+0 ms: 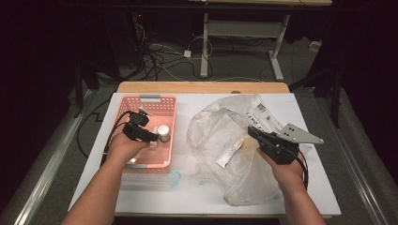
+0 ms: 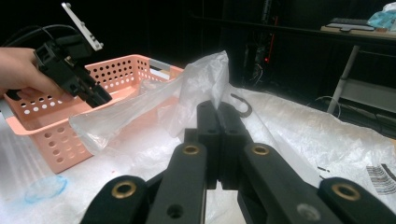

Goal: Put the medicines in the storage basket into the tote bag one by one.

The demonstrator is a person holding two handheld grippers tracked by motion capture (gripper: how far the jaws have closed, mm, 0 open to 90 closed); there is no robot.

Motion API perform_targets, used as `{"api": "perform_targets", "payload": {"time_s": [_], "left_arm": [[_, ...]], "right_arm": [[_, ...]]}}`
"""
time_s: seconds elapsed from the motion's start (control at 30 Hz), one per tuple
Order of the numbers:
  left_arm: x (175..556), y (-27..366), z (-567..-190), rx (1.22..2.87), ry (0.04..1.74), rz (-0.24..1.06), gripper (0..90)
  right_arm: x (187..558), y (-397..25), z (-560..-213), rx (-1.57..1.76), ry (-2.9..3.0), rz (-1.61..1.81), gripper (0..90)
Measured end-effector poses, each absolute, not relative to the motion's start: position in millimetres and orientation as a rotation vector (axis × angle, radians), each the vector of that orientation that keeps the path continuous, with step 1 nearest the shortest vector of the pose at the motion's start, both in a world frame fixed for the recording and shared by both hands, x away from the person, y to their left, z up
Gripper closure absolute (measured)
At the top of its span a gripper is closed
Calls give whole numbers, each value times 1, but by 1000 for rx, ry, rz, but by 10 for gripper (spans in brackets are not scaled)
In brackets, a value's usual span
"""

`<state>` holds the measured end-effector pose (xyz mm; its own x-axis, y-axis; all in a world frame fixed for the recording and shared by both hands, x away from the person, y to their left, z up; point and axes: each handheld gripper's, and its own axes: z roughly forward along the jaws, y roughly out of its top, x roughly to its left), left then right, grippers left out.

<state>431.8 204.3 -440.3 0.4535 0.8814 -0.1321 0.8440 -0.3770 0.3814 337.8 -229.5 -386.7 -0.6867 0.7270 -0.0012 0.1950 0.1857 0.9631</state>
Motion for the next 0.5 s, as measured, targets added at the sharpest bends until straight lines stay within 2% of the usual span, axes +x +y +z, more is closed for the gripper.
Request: {"api": "perform_targets", "payload": {"time_s": [0.23,0.5], "left_arm": [[439,199,-450,2353,1486,144,460],[447,202,-461,2402,1550,129,521]], "right_arm": [[338,-232,-387,874,1998,1519,900],[339,-232,-387,871,1996,1522,900]]}}
